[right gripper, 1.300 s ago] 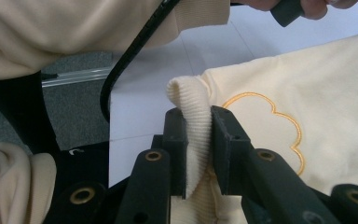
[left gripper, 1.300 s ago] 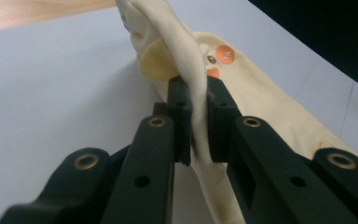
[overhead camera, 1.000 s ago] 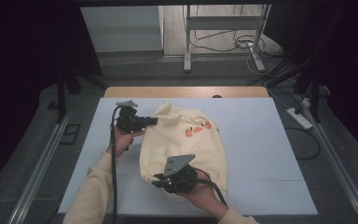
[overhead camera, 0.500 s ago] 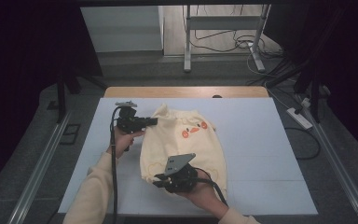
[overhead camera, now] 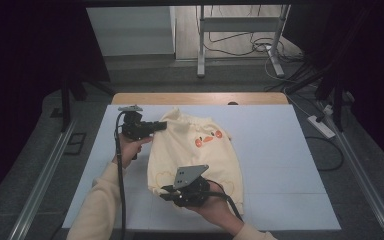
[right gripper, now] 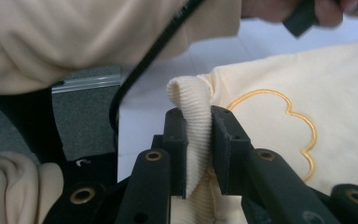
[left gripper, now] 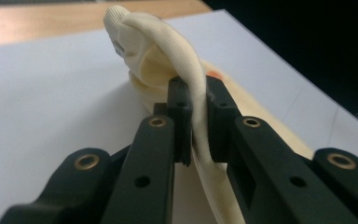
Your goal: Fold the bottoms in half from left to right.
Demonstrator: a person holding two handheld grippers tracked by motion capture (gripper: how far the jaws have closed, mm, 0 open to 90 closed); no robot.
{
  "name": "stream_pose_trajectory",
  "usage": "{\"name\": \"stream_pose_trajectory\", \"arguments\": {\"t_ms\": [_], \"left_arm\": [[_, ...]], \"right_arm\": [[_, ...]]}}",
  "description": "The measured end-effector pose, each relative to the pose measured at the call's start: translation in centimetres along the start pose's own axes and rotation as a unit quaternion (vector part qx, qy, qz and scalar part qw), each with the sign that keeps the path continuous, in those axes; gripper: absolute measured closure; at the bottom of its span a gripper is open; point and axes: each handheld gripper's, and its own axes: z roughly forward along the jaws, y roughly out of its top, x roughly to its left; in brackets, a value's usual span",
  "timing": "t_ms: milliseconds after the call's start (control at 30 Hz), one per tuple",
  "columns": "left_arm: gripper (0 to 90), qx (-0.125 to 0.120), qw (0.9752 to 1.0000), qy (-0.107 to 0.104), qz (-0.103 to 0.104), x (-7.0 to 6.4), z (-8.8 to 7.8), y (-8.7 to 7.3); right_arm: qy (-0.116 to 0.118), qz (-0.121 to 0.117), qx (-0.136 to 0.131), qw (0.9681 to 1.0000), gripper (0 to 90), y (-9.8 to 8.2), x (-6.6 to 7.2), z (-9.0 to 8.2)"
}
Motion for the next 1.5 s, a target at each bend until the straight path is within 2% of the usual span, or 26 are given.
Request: {"name": "stream_pose_trajectory", "arguments": {"t_ms": [33, 100, 233, 533, 900, 1033, 1200, 1500], "left_arm": [[82.4, -0.001, 1.0, 0.001, 0.003, -0.2, -0.1, 0.1], [82.4, 0.004, 1.0, 0.005, 0.005, -0.3, 0.0, 0.1], [82.3, 0.016, 0.9998, 0.007, -0.005, 0.2, 0.6, -0.3], [82.3, 0.025, 0.9994, 0.01, -0.022, 0.9, 1.3, -1.0], [82.2, 0.027, 0.9994, 0.01, -0.019, 0.5, 2.2, -1.2], [82.2, 0.027, 0.9995, 0.007, -0.018, 0.4, 2.4, -1.1], [82.1, 0.031, 0.9994, 0.005, -0.012, -0.2, 3.2, -1.1], [82.2, 0.037, 0.9993, 0.002, 0.0, -1.1, 4.5, -0.8]], "right_arm": [[-0.002, -0.006, -0.002, 1.0, 76.0, 0.3, 0.2, -0.2], [-0.001, -0.003, -0.003, 1.0, 76.1, 0.3, 0.2, -0.3], [0.004, 0.013, 0.004, 0.9999, 76.1, -0.6, -0.4, 0.1], [0.007, 0.027, 0.013, 0.9995, 76.2, -1.6, -0.9, 0.4], [0.0, 0.035, 0.016, 0.9993, 76.2, -2.4, -1.2, -0.4], [-0.008, 0.039, 0.018, 0.999, 76.2, -3.0, -1.2, -1.1], [-0.014, 0.061, 0.008, 0.998, 76.4, -3.9, -1.5, -2.7], [-0.029, 0.068, 0.008, 0.9973, 76.6, -4.8, -1.5, -4.0]]}}
